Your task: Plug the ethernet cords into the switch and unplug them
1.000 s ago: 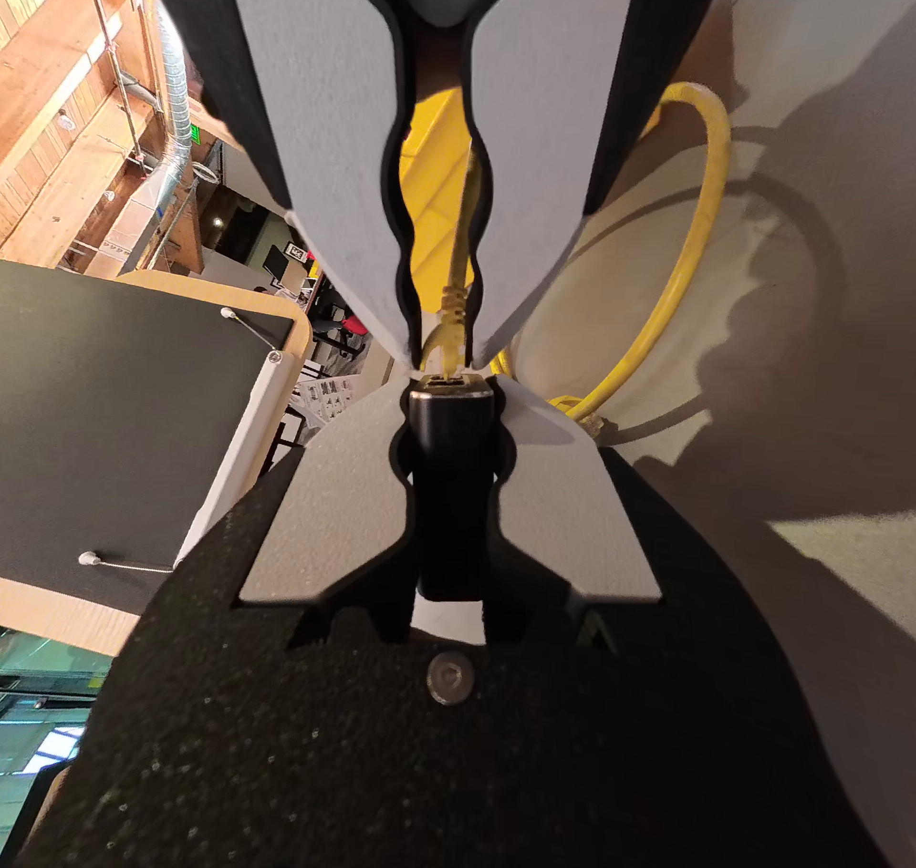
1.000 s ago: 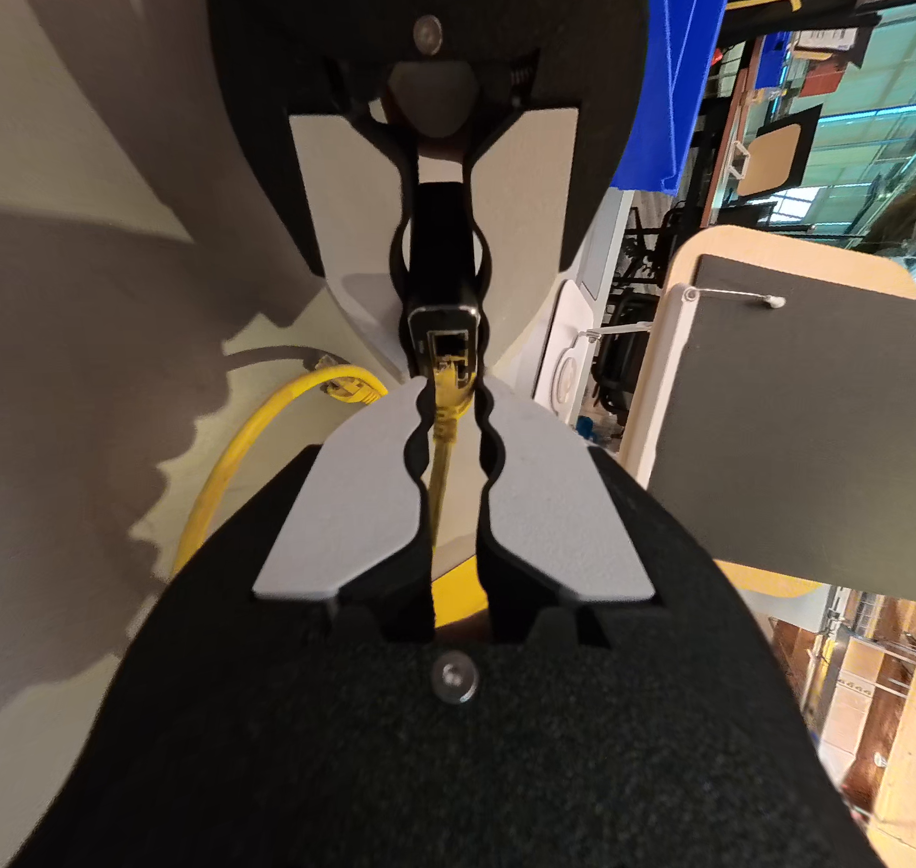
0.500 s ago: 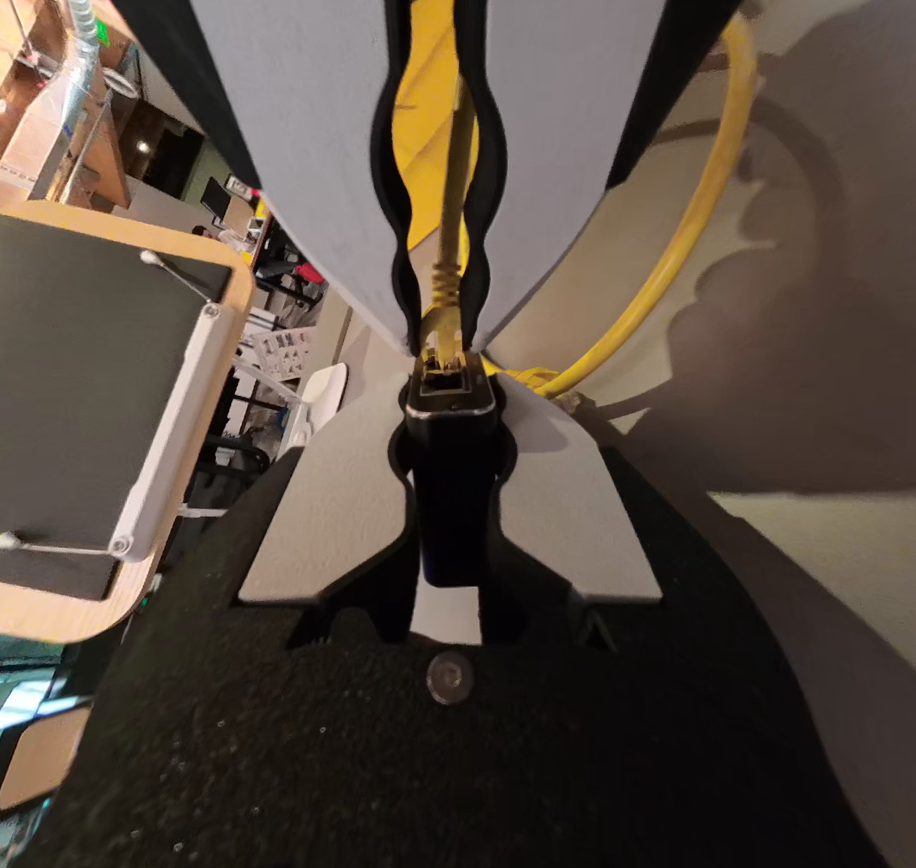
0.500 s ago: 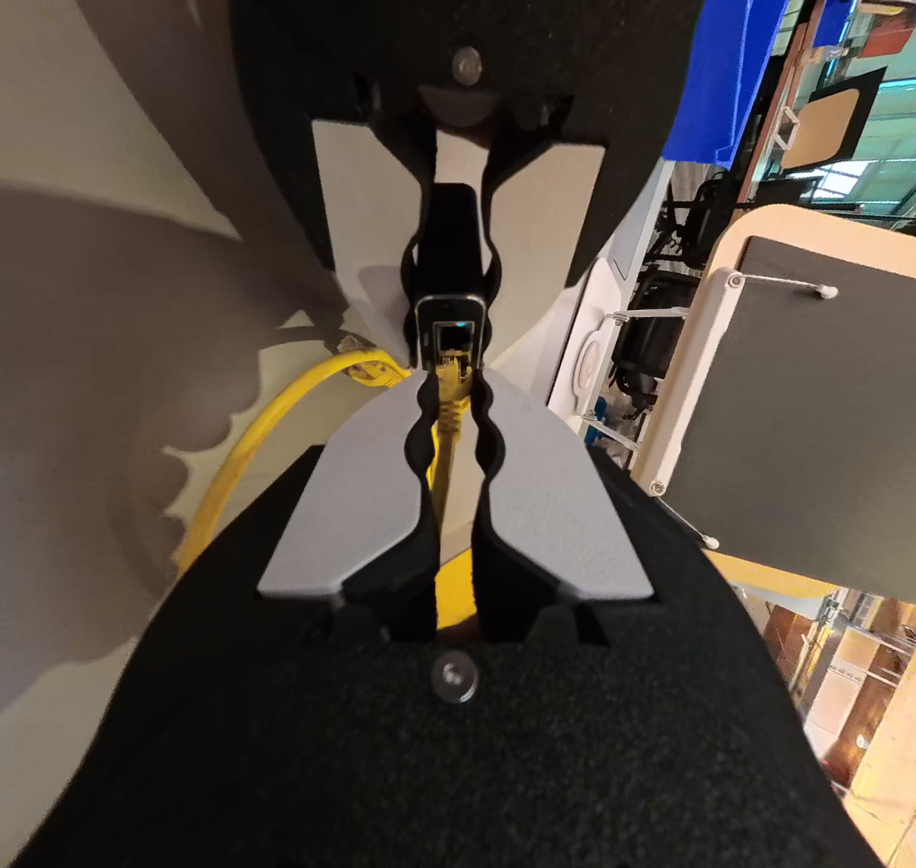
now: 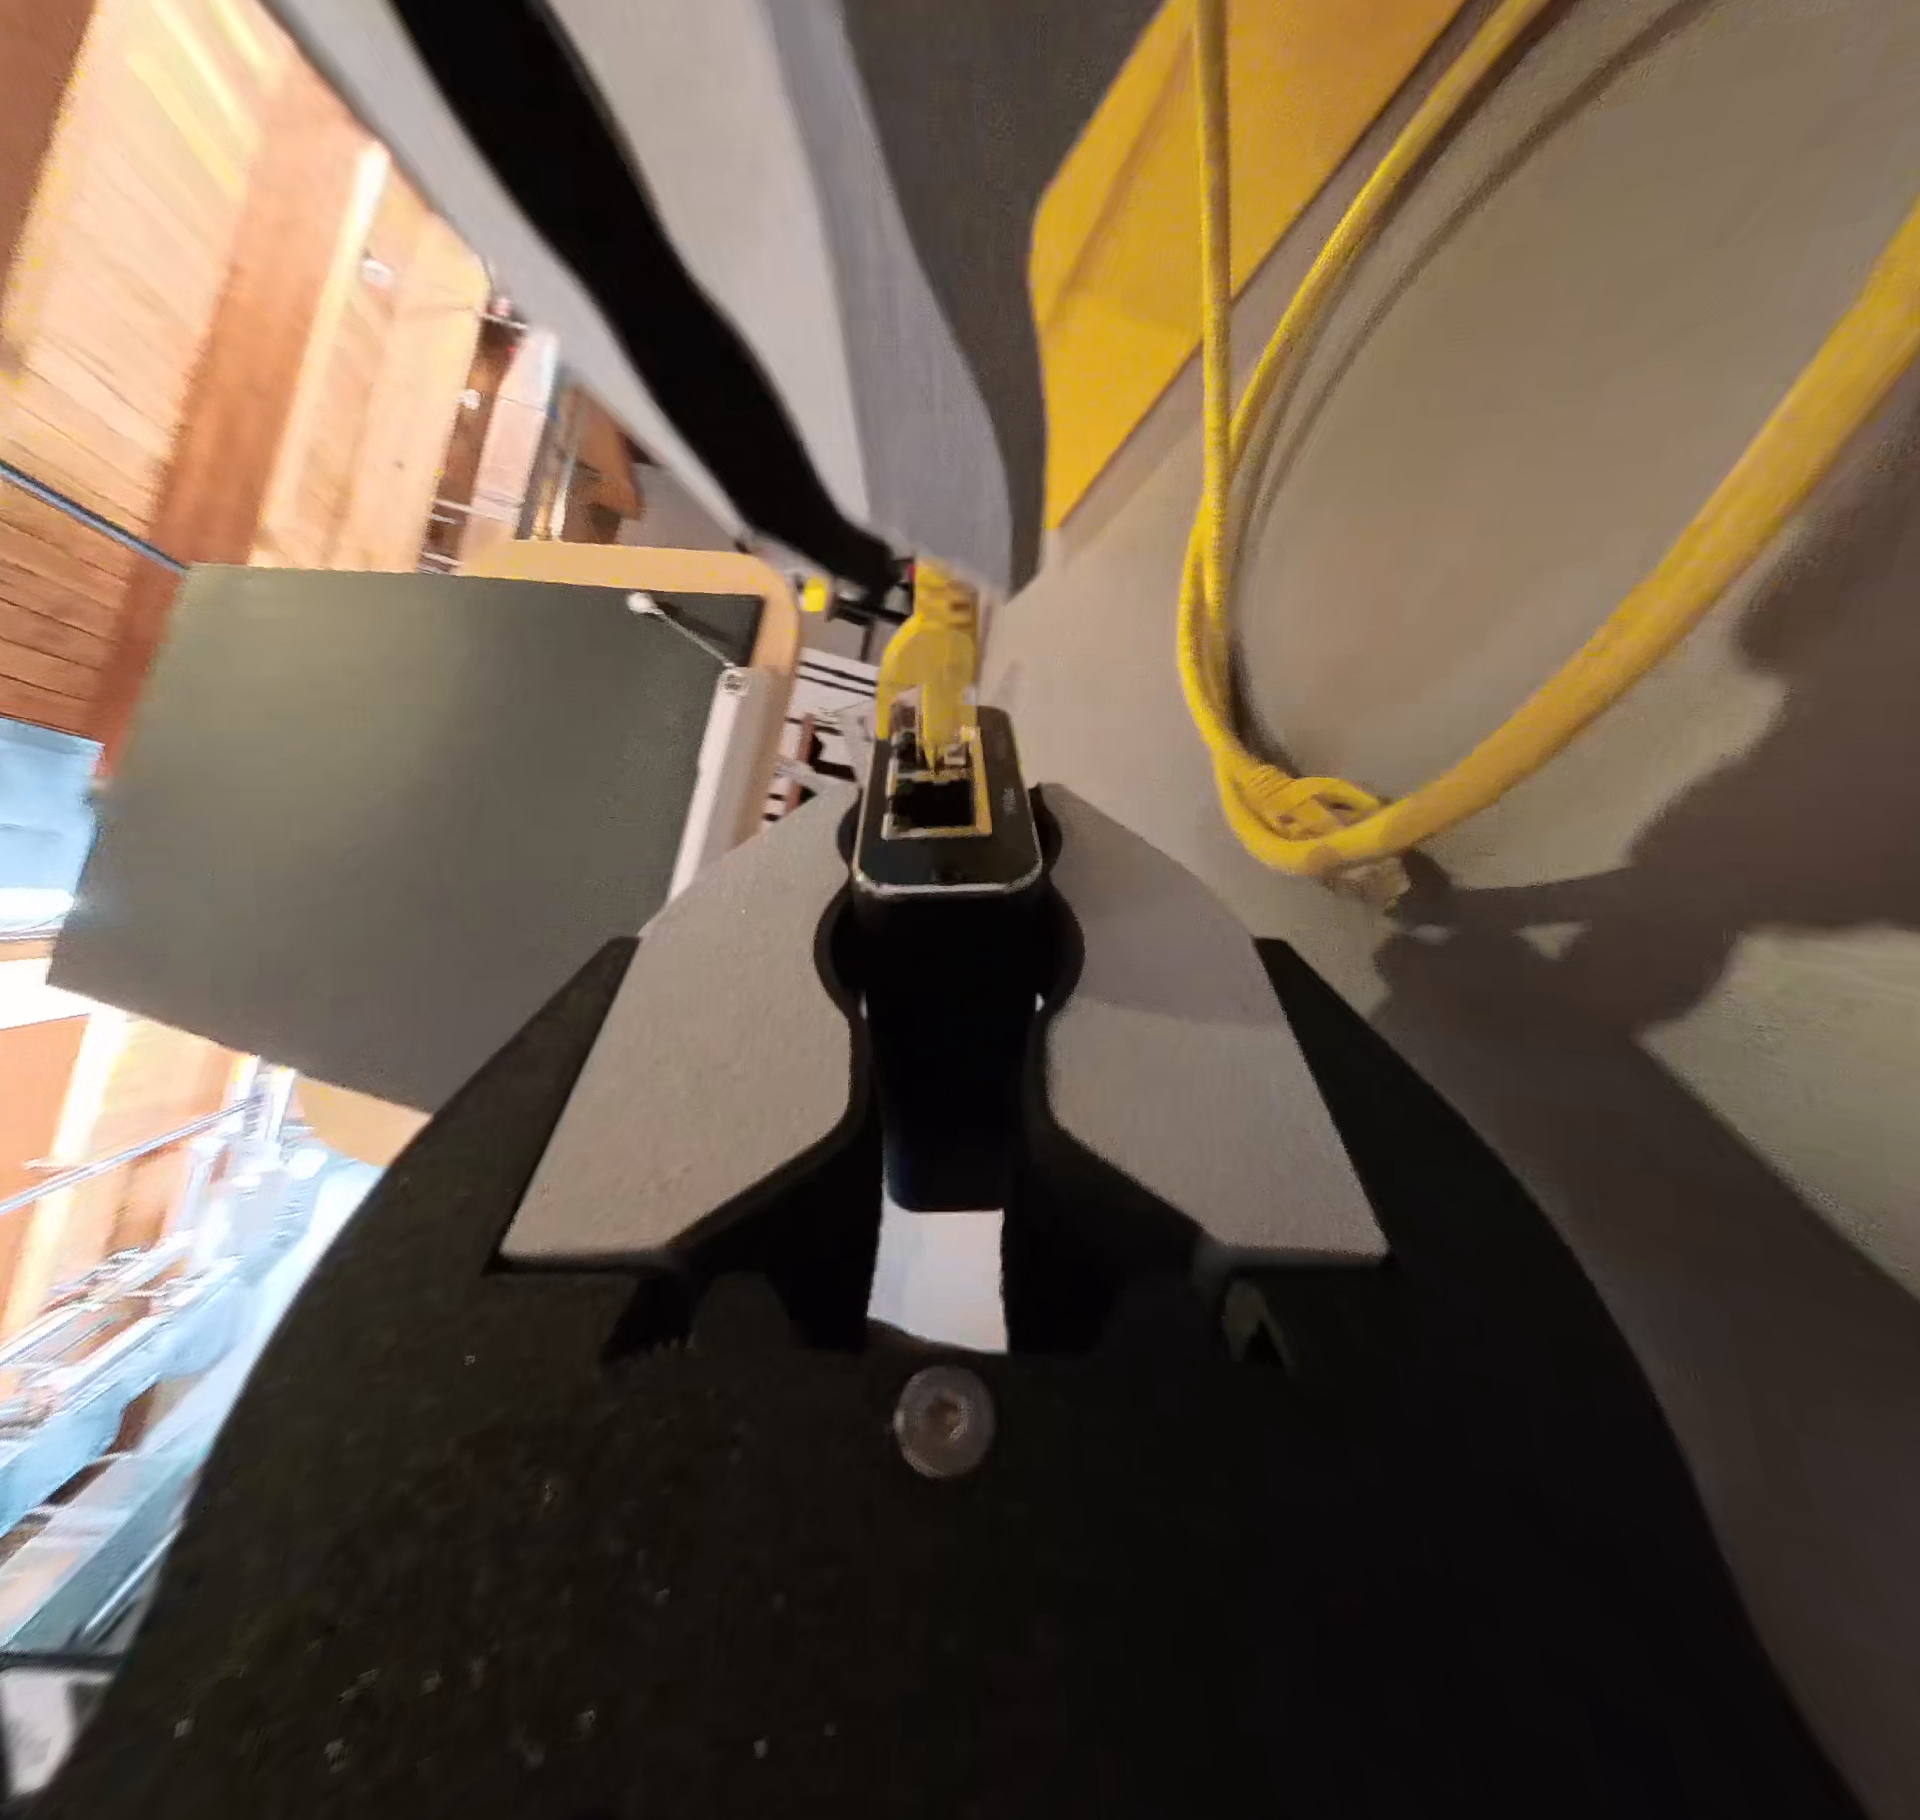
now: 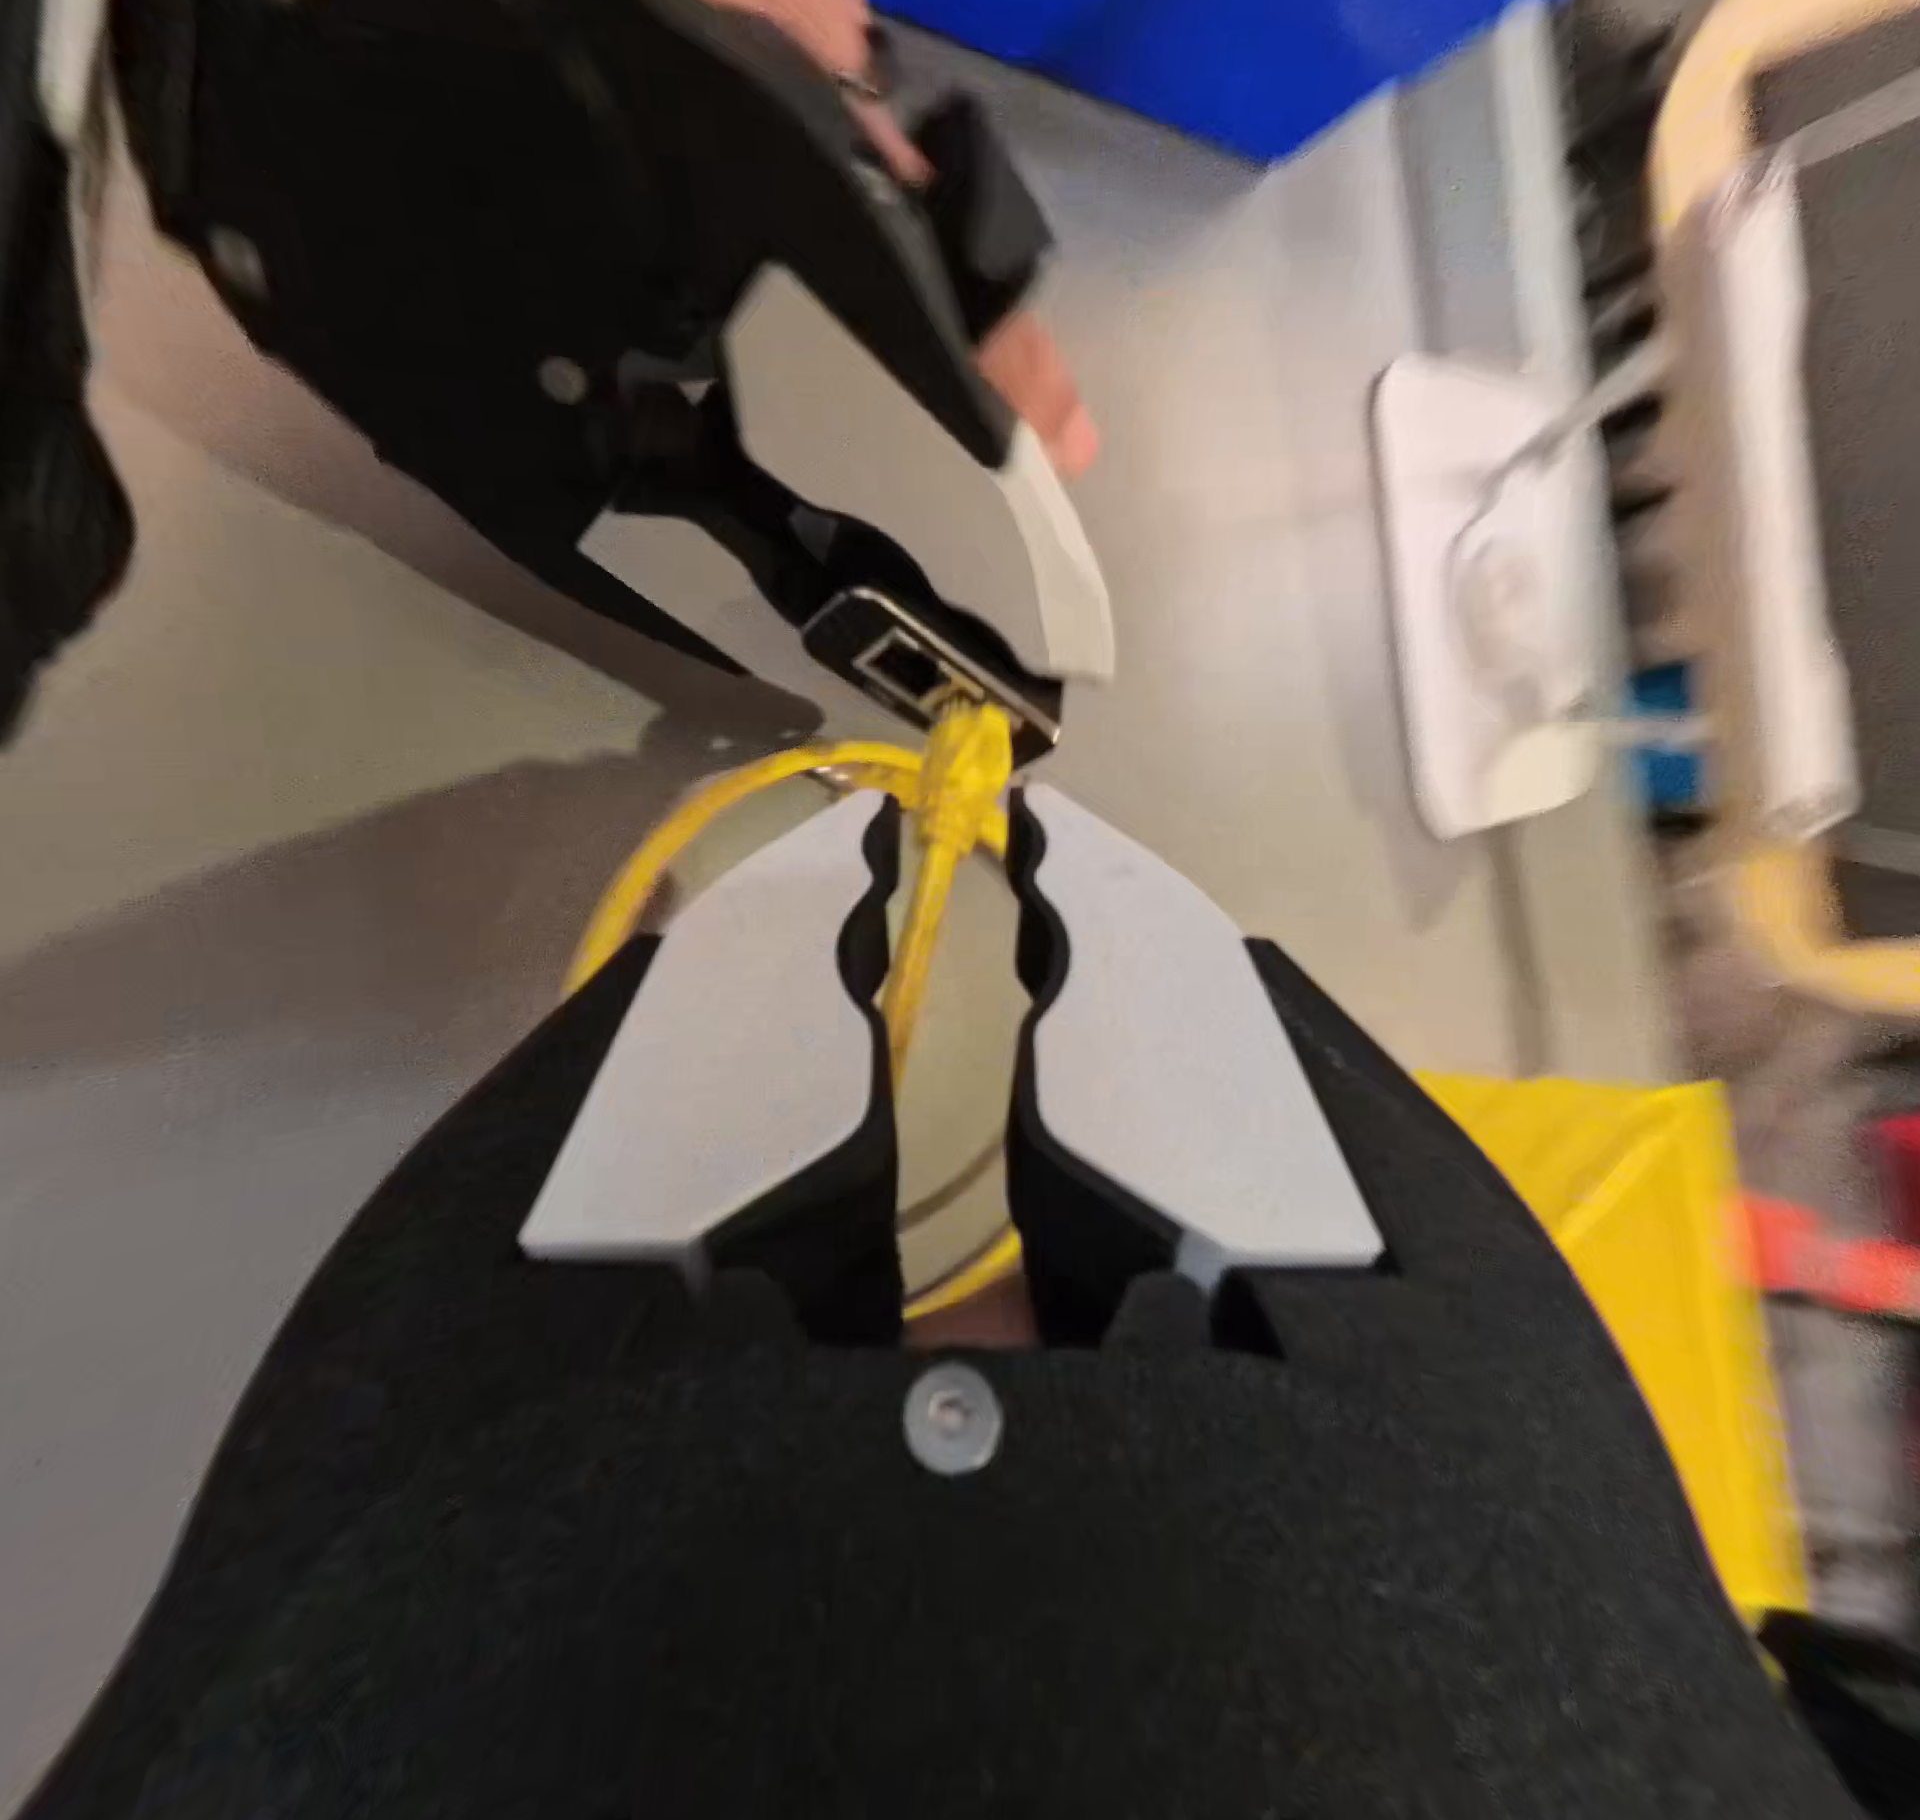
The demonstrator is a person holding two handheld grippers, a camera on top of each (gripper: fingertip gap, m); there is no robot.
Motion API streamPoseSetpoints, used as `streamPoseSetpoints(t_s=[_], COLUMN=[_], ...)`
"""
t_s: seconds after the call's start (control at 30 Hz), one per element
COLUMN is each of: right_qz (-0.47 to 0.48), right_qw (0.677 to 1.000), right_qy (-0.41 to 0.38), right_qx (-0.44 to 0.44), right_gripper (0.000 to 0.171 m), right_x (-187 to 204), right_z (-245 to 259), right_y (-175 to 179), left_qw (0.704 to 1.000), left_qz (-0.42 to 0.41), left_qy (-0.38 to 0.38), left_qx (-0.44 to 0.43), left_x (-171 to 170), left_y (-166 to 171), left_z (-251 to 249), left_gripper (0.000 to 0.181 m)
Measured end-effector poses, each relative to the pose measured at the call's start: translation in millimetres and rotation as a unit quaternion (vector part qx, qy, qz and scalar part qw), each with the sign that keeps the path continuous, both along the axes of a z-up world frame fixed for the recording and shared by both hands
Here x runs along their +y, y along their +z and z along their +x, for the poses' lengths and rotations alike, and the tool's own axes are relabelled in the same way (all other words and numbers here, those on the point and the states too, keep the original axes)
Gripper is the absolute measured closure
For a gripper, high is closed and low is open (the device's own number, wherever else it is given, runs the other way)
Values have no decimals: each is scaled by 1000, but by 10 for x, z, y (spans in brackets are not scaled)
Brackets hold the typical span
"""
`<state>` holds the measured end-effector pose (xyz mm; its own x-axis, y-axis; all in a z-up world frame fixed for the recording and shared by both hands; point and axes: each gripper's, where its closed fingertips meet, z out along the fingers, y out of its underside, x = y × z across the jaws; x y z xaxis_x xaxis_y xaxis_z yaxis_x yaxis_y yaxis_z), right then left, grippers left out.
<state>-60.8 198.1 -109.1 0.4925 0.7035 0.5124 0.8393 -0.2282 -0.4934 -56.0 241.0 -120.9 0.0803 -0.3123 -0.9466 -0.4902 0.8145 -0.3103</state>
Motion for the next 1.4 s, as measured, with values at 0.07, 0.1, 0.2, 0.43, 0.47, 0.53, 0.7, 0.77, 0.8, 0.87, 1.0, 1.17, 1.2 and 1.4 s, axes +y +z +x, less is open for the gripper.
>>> streamPoseSetpoints(t_s=[0.07,0.1,0.2,0.43,0.47,0.53,0.7,0.77,0.8,0.87,1.0,1.17,1.2,1.4], right_qz=[-123,-183,-332,-448,-450,-450,-453,-448,-442,-429,-433,-452,-454,-461], right_qw=[980,953,818,623,609,590,576,582,592,611,593,587,587,596], right_qy=[-75,-112,-159,-179,-178,-180,-175,-168,-162,-160,-159,-149,-150,-151], right_qx=[137,212,441,616,628,646,658,658,654,646,660,655,654,639], right_gripper=[140,139,138,145,147,151,157,158,158,158,158,158,158,158], right_x=[-94,-108,-125,-194,-193,-191,-229,-237,-244,-252,-271,-372,-379,-446], right_z=[48,65,-44,-192,-193,-178,-213,-215,-217,-220,-218,-258,-248,-260], right_y=[31,56,223,186,188,176,160,157,154,128,104,91,82,22], left_qw=[999,998,994,989,989,989,989,989,989,988,987,984,985,986], left_qz=[29,52,101,138,140,138,140,142,143,147,156,172,168,166], left_qy=[4,3,-1,-15,-17,-14,-16,-14,-14,-13,-13,-22,-21,-9], left_qx=[-22,-31,-44,-52,-53,-50,-47,-45,-43,-39,-33,-30,-27,-21], left_x=[-7,-31,-130,-265,-268,-255,-266,-266,-267,-262,-264,-290,-301,-323], left_y=[128,190,278,314,321,312,292,289,282,268,252,254,235,190], left_z=[-23,-34,-41,-36,-39,-39,-31,-32,-31,-31,-22,-17,-12,7], left_gripper=[155,154,155,155,155,155,155,155,155,156,155,155,155,156])
